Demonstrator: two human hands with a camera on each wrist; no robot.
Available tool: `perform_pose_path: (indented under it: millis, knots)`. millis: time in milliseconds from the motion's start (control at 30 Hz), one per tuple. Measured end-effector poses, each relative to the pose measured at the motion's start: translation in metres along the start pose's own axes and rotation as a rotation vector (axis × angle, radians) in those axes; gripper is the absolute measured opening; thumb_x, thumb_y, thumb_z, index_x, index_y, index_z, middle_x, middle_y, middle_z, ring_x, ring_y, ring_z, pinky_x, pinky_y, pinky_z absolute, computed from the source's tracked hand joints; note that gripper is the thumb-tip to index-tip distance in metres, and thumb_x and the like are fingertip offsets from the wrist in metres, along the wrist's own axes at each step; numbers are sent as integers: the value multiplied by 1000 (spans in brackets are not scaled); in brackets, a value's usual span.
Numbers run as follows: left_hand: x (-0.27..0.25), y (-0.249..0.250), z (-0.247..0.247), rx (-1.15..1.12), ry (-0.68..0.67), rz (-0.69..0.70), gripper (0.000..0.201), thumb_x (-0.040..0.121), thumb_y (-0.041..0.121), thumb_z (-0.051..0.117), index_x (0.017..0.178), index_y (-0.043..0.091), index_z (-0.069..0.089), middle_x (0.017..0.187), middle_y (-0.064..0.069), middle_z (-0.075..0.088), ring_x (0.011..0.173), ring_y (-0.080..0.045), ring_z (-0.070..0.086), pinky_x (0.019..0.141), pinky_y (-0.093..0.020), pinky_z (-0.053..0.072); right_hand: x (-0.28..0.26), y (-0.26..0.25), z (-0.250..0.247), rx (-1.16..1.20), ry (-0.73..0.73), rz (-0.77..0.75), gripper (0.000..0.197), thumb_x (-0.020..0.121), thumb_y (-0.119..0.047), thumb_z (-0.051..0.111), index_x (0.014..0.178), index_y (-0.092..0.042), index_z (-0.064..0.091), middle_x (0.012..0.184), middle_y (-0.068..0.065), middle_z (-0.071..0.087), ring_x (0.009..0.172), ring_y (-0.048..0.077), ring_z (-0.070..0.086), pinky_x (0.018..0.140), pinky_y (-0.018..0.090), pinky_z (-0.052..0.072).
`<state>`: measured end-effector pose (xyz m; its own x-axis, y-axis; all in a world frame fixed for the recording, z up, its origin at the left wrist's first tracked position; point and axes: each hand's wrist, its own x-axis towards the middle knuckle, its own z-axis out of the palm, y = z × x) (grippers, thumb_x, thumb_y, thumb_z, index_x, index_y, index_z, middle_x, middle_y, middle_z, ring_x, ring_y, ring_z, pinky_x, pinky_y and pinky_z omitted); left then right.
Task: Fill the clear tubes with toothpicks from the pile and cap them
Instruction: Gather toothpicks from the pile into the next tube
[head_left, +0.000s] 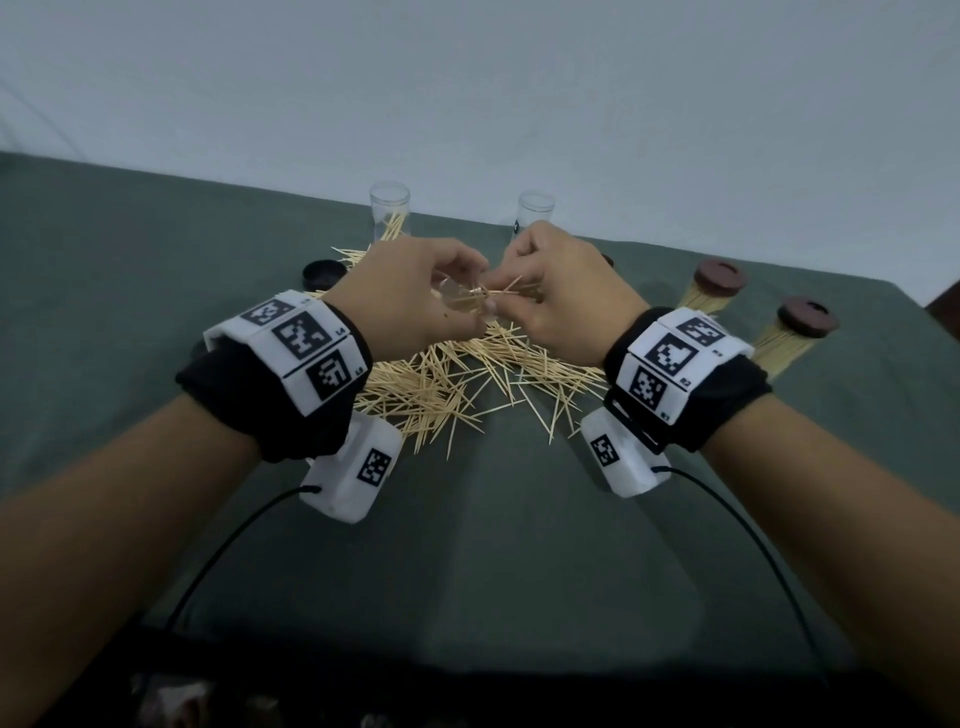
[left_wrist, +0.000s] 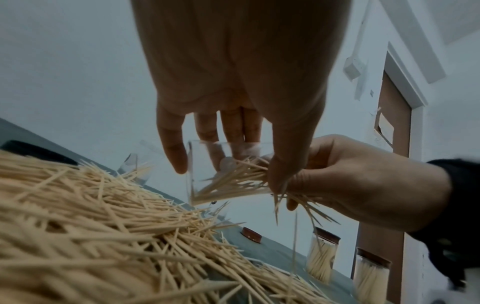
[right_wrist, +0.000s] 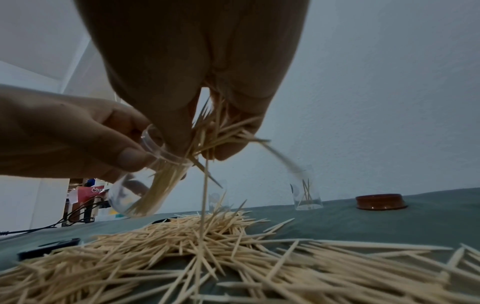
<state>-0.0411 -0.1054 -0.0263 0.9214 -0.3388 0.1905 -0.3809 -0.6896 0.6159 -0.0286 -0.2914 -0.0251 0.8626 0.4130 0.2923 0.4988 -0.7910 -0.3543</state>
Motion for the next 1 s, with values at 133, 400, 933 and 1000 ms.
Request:
perform_pose_path:
  millis: [133, 400, 933, 1000]
  knots:
    - [1, -1, 0, -12, -13, -10, 49, 77, 38, 79, 122, 26, 63, 102, 18, 63, 102, -1, 59, 68, 5, 33, -1, 2, 1, 24, 16, 9, 20, 88, -30, 69, 106, -24, 74, 113, -3, 55, 101, 9, 51, 86, 17, 37]
    - [3, -3, 3, -17, -41, -16, 51, 76, 37, 79, 122, 25, 63, 103, 14, 65, 102, -5, 61, 73, -3, 34, -3, 2, -1, 120, -104, 67, 16, 93, -28, 63, 105, -29, 73, 67, -19, 65, 64, 1, 63, 69, 20, 51]
    - [2, -5, 2, -6, -30, -51, 45, 77, 46, 77, 116, 27, 64, 96, 18, 65, 95, -4, 63, 68, -3, 37, 1, -1, 0, 112, 0, 109, 17, 81, -31, 77, 97, -28, 76, 76, -17, 67, 68, -3, 61, 65, 10, 43]
    - [2, -4, 2, -13, -30, -44, 43, 77, 44, 78, 114, 28, 65, 99, 16, 67, 96, -3, 64, 70, -4, 40, 0, -2, 2, 153, 34, 113, 14, 79, -31, 78, 93, -26, 77, 80, -11, 72, 71, 1, 64, 67, 16, 49]
